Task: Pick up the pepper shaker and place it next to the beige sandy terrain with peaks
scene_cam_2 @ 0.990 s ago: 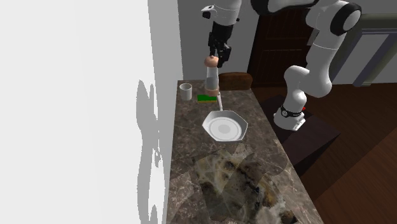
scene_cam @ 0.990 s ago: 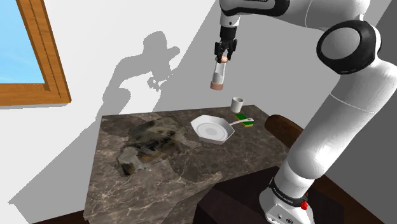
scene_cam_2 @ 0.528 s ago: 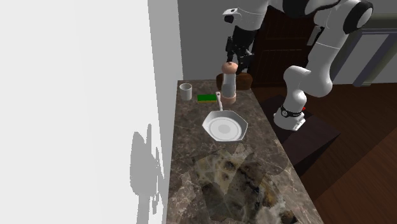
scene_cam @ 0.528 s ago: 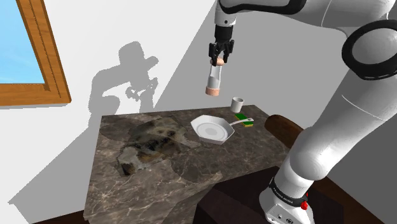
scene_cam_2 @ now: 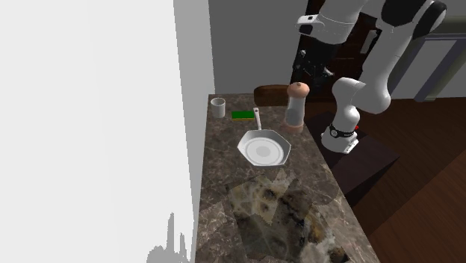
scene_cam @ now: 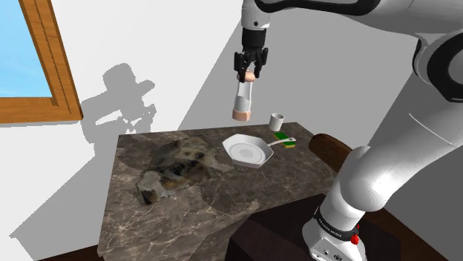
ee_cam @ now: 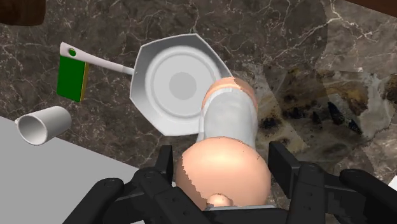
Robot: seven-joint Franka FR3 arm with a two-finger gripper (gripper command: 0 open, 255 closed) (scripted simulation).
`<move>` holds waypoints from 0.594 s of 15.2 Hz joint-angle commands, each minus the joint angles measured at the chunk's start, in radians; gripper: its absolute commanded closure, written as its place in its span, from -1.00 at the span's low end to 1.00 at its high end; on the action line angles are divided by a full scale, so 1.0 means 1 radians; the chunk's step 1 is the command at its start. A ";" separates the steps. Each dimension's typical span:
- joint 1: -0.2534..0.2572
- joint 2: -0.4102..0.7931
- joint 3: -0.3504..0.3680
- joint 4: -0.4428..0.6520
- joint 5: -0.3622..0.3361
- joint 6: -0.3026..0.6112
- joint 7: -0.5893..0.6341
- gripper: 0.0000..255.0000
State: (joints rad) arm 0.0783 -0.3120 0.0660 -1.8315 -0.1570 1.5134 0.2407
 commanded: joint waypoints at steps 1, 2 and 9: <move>0.017 -0.006 0.033 0.000 0.011 -0.014 0.049 1.00; 0.026 -0.011 0.049 -0.003 0.017 -0.020 0.072 1.00; 0.086 -0.014 0.166 0.010 0.060 -0.059 0.243 1.00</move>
State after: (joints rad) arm 0.1572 -0.3259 0.2184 -1.8305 -0.1020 1.4656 0.4625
